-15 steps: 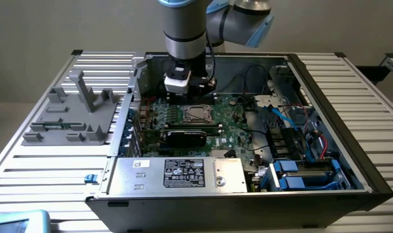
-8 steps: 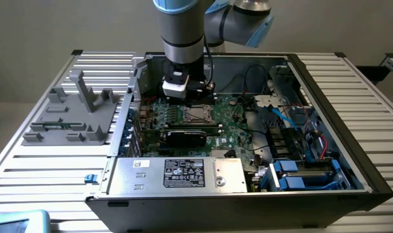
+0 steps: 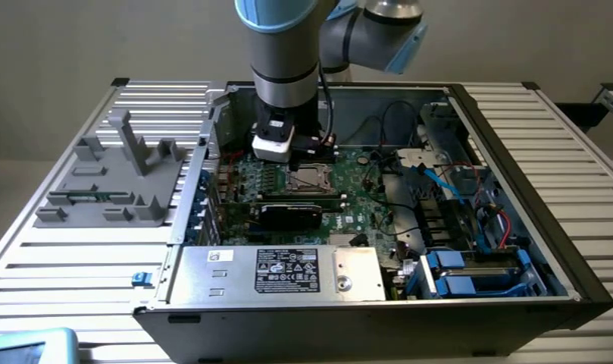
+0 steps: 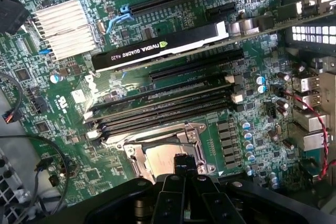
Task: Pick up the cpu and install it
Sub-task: 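Install the second cpu locking lever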
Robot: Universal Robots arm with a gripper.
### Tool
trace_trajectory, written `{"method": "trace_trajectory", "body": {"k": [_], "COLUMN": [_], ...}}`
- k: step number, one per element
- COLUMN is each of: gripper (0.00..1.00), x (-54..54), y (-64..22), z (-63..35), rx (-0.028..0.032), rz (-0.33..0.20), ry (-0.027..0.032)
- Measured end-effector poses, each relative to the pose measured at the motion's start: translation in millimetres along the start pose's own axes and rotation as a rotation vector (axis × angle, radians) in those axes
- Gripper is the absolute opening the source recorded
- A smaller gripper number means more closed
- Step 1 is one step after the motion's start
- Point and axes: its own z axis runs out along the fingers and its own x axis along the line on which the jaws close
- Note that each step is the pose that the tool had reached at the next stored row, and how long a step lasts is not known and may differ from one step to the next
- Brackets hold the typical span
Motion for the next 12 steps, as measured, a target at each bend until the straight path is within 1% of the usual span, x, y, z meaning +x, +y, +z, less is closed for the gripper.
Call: {"method": "trace_trajectory", "body": {"k": [1, 3, 8, 10, 12], "gripper": [0.11, 0.11, 0.11, 0.11, 0.11], "x": [0.3, 0.5, 0.8, 1.4, 2.2], "y": [1.1, 2.8, 6.5, 9.1, 12.3], "z": [0.6, 2.4, 8.3, 9.5, 9.5], "rx": [0.0041, 0.0071, 0.0084, 0.0085, 0.0080], "rz": [0.001, 0.008, 0.022, 0.025, 0.029], "ry": [-0.0008, -0.0011, -0.0006, -0.0025, -0.0065]}}
